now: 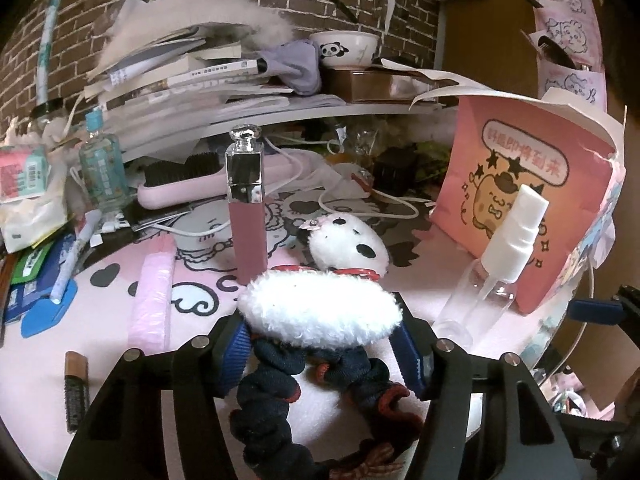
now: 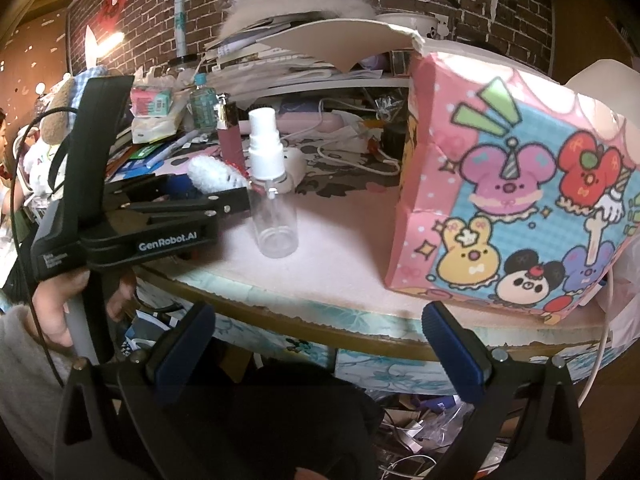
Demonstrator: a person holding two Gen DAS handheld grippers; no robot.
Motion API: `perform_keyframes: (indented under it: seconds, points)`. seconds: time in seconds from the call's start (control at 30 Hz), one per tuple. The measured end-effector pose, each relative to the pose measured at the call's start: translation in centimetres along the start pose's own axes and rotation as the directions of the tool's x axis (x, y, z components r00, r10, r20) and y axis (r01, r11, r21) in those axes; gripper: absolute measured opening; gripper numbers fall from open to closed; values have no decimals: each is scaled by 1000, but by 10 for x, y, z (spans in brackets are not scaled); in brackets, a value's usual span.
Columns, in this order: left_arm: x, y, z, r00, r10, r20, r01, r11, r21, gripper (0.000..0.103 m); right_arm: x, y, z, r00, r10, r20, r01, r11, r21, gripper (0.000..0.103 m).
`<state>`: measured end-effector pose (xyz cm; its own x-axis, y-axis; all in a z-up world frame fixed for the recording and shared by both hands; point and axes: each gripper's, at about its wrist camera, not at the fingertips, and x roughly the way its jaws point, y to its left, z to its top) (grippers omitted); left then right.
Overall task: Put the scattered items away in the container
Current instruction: 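Grasp the black scrunchie with white pom using the left gripper, then lift and carry the scrunchie with the left gripper into the white box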
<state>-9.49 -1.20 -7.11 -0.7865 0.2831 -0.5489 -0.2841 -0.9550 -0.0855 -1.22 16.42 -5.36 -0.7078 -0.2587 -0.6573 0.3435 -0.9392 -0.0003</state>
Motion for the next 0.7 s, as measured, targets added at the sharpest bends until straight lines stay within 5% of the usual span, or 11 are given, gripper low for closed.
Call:
perform_keyframes:
  seconds: [0.7]
  points:
    - [-49, 0, 29, 993, 22, 113, -23, 1000, 2, 57, -1, 2, 0, 1000, 1, 2, -1, 1000, 4, 103]
